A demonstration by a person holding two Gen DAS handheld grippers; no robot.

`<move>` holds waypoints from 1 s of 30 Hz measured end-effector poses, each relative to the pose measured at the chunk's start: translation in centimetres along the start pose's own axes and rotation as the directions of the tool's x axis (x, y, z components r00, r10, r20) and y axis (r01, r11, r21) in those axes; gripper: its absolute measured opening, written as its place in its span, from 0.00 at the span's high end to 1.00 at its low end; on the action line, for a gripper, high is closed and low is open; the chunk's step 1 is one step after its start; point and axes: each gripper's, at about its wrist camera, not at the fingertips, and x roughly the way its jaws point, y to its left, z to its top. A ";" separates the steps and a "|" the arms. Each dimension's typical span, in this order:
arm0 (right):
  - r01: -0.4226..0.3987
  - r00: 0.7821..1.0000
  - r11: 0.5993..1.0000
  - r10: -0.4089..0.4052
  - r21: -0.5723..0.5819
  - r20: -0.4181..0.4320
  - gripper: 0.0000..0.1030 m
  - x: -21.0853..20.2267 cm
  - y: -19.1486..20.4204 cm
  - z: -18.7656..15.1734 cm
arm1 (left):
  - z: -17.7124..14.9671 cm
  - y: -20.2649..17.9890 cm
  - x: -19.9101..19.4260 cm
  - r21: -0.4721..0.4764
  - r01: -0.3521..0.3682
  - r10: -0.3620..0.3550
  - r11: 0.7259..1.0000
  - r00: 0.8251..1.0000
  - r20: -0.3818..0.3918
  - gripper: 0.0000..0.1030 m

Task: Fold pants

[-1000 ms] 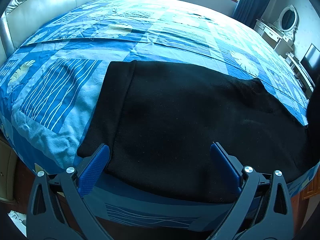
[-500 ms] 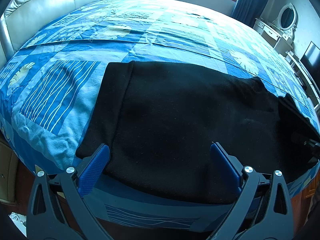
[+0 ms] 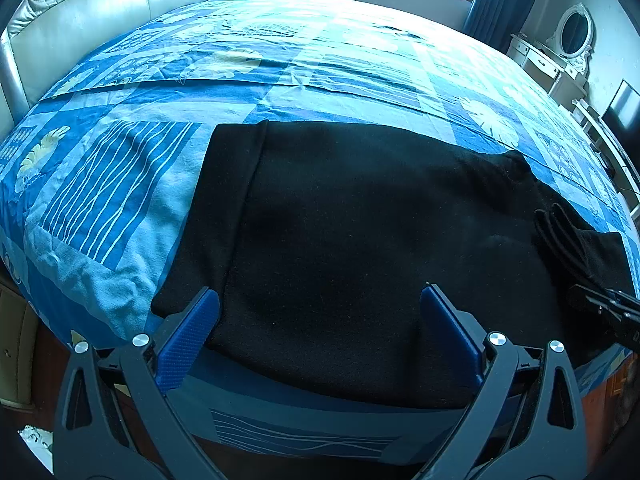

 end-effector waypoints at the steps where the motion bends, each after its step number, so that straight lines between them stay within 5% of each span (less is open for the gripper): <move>1: -0.015 1.000 1.000 0.015 0.002 -0.001 0.59 0.0 0.2 -0.1 | 0.0 0.0 0.0 0.001 0.000 0.000 1.000 1.000 0.000 0.02; 20: -0.151 0.988 0.988 0.152 0.012 -0.042 0.48 1.2 0.8 -1.2 | -0.2 0.0 0.2 0.015 -0.009 0.009 1.000 1.000 -0.004 0.02; 25: -0.277 0.961 0.961 0.277 -0.026 -0.019 0.48 -1.9 0.6 1.6 | -0.1 0.1 0.3 0.013 -0.003 0.003 1.000 1.000 -0.007 0.02; 30: -0.342 0.938 0.939 0.344 -0.044 0.035 0.47 -2.2 -3.4 8.2 | 0.1 0.5 0.2 -0.011 0.022 -0.022 1.000 1.000 -0.016 0.02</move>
